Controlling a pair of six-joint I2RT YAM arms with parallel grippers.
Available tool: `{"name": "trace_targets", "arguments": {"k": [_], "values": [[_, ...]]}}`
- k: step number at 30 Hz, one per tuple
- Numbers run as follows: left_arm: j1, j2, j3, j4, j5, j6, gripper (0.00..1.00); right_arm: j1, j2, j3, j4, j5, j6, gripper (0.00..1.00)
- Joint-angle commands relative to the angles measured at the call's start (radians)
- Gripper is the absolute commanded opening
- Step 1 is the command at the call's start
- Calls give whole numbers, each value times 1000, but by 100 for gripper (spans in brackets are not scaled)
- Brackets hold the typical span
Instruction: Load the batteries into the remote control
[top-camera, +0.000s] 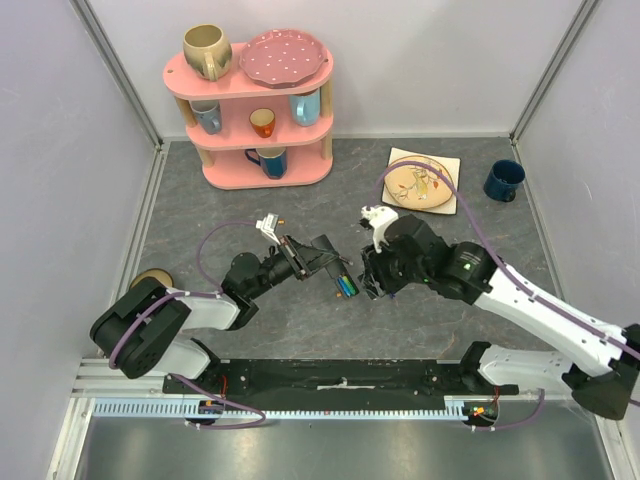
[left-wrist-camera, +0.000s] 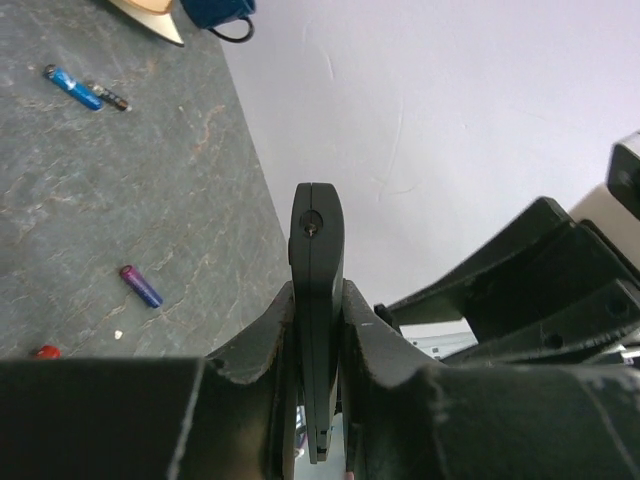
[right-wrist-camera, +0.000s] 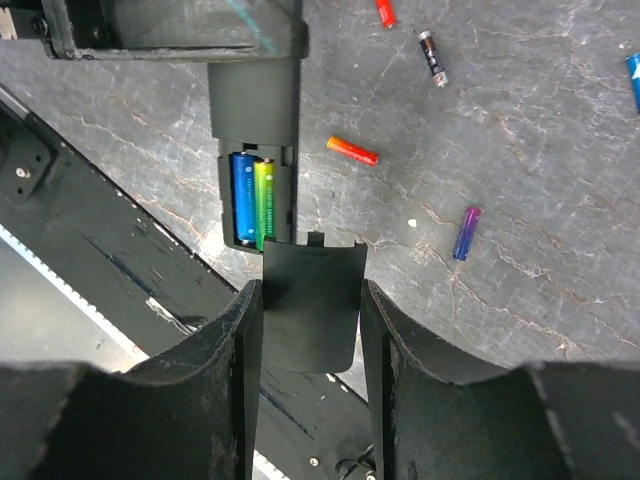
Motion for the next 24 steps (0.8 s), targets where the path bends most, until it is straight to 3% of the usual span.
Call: {"name": "trace_targets", "arguments": {"k": [1,6,24], "values": [[-10,-17,28,-68,-48,-20,2,59,50,76,-13,83,2,0],[-13,-37,35,-174,-50,-37,2,102,113,98,-18,120,-5,0],[-14,-46,31,-174,-32,-60,2,168,202,53,62,129,29,0]]}}
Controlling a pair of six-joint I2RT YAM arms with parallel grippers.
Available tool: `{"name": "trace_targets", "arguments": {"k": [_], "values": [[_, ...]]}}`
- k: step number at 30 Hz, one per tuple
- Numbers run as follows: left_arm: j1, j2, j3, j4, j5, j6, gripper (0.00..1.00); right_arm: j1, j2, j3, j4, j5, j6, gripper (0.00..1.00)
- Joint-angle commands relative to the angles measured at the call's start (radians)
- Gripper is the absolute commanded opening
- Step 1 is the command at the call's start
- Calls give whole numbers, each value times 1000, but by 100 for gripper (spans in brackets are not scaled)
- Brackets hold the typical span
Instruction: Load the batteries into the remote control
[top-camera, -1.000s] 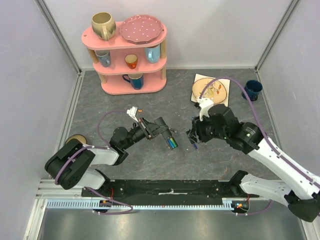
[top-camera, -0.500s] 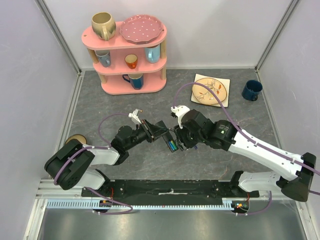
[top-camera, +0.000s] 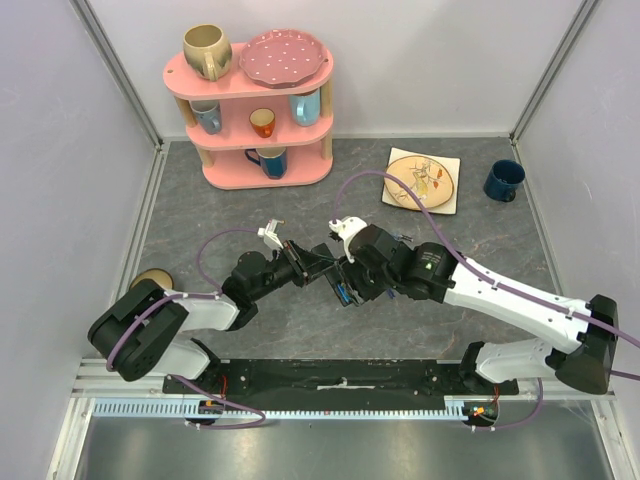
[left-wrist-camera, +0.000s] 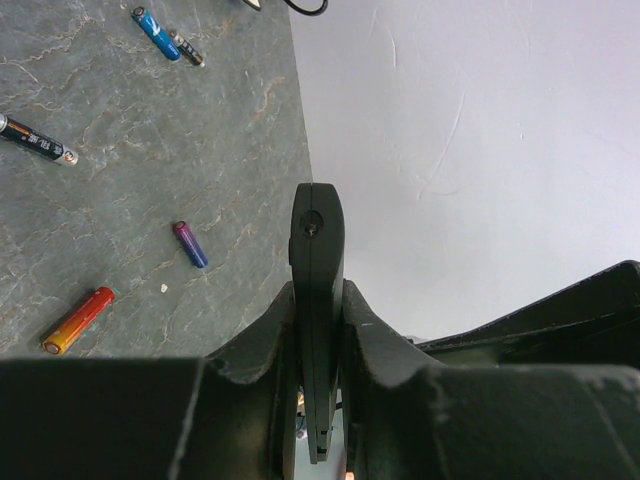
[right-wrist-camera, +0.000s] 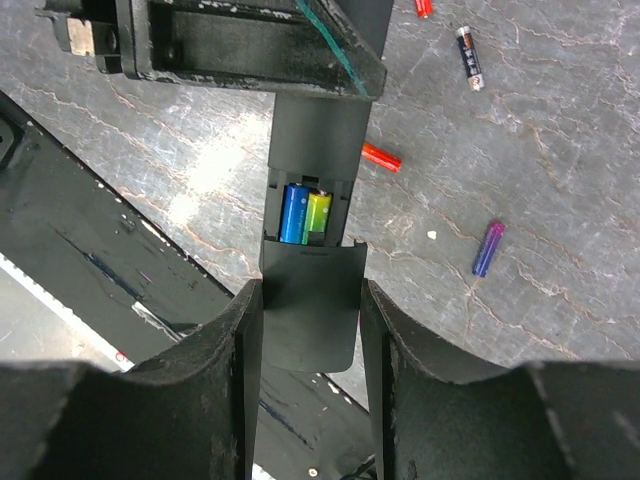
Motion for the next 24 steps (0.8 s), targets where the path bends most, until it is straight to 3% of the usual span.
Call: {"name": "trace_targets", "arguments": {"k": [1,24], "values": [[-5,-30,29,26,-2,-28,2,17,24,0,58,21,16,0],[-5,-80,35,-32,-20,-21,2,20,75,-41,121,15,36,0]]}}
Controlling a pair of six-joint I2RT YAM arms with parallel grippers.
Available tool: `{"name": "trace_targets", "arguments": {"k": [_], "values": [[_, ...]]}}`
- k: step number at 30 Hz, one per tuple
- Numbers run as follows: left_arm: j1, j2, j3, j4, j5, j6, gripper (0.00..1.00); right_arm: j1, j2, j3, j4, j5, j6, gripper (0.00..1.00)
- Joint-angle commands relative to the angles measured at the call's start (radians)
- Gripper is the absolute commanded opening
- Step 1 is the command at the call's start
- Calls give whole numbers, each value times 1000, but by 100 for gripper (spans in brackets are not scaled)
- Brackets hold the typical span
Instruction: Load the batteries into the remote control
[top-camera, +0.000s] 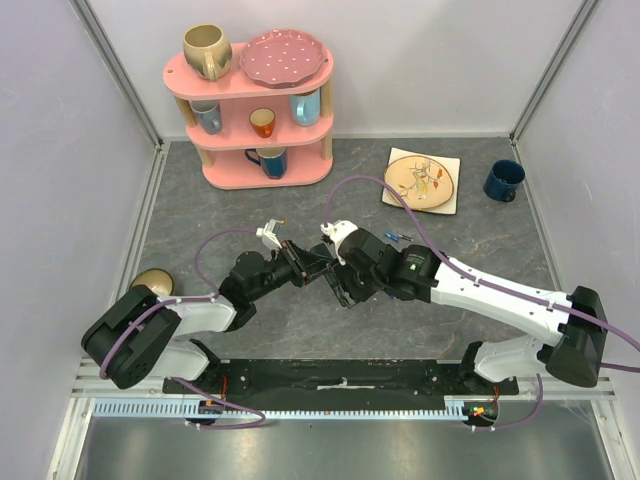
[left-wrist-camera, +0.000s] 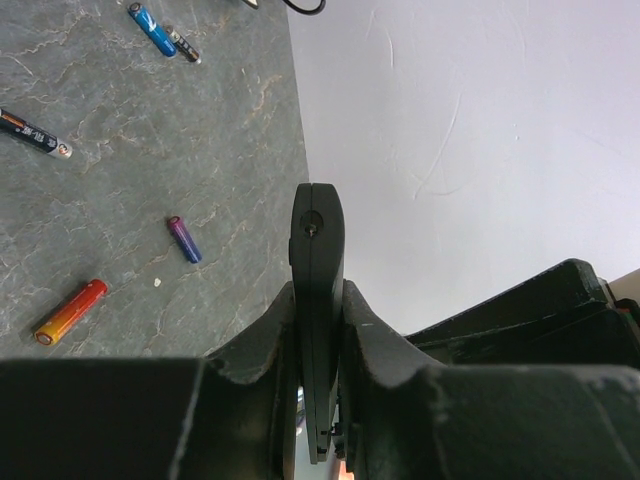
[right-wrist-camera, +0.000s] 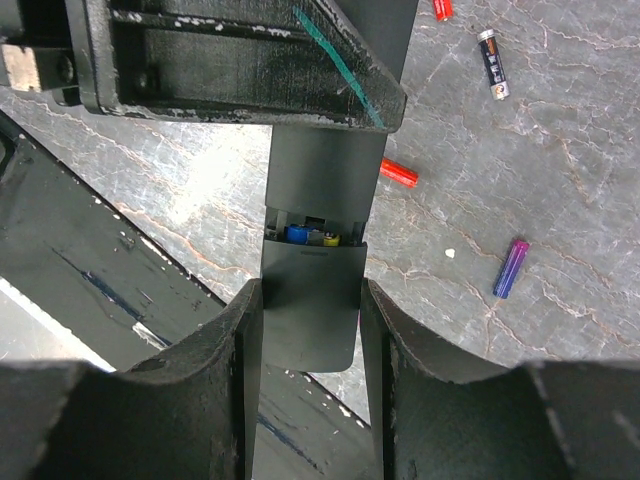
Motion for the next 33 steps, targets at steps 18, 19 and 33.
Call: {"name": "trace_targets", "arguments": {"k": [18,19,33], "values": [[-4,-55,44,-6,-27,-1,2,6,11,-59,84,-4,42,0],[-4,-54,45,-7,-26,-1,2,6,11,-59,87,-5,43,0],[-10,-78,47,-3,-19,-9,2,6,20,-85,96,9,49,0]]}}
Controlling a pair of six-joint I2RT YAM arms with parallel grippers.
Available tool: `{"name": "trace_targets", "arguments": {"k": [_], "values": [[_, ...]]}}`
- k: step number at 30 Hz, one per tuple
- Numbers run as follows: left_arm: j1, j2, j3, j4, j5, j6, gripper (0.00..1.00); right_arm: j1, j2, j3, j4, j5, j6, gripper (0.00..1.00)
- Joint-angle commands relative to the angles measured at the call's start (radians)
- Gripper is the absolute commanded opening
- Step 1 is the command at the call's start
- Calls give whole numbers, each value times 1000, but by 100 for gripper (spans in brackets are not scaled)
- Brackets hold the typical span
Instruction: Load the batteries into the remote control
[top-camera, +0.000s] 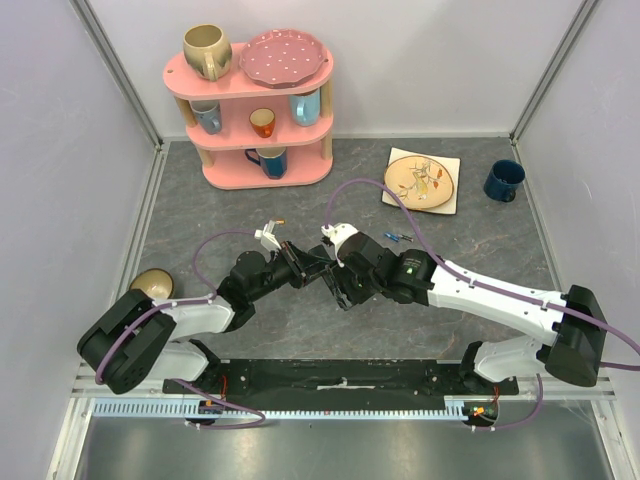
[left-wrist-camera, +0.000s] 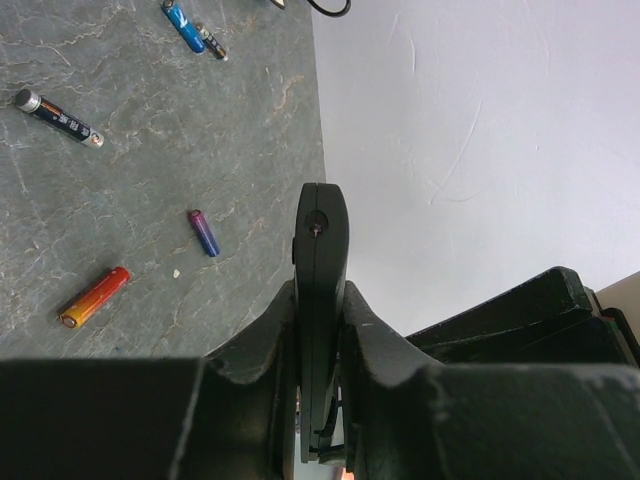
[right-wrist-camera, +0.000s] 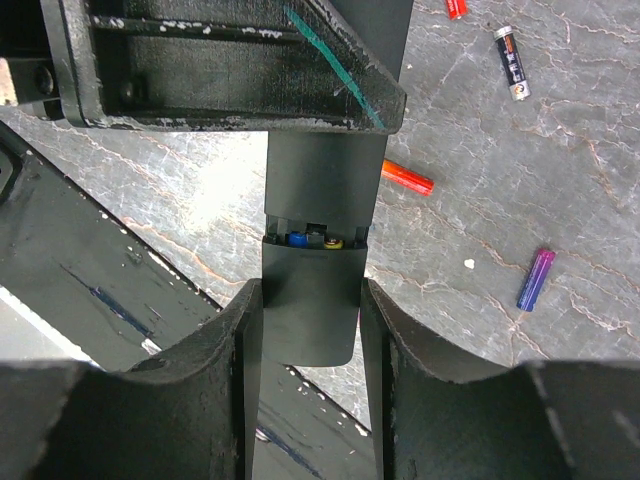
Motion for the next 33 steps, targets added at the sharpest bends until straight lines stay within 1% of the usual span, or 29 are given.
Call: {"name": "trace_targets", "arguments": {"k": [1,18,33], "values": [[-10,-45,44,91,-3,-12,2,5,15,-27,16,14,10,0],[-21,-48,22,217,-3,-58,2,5,24,-40,25,17,11,0],[-58,-65,31,223,3,-83,2,4,21,-41,25,34,14,0]]}}
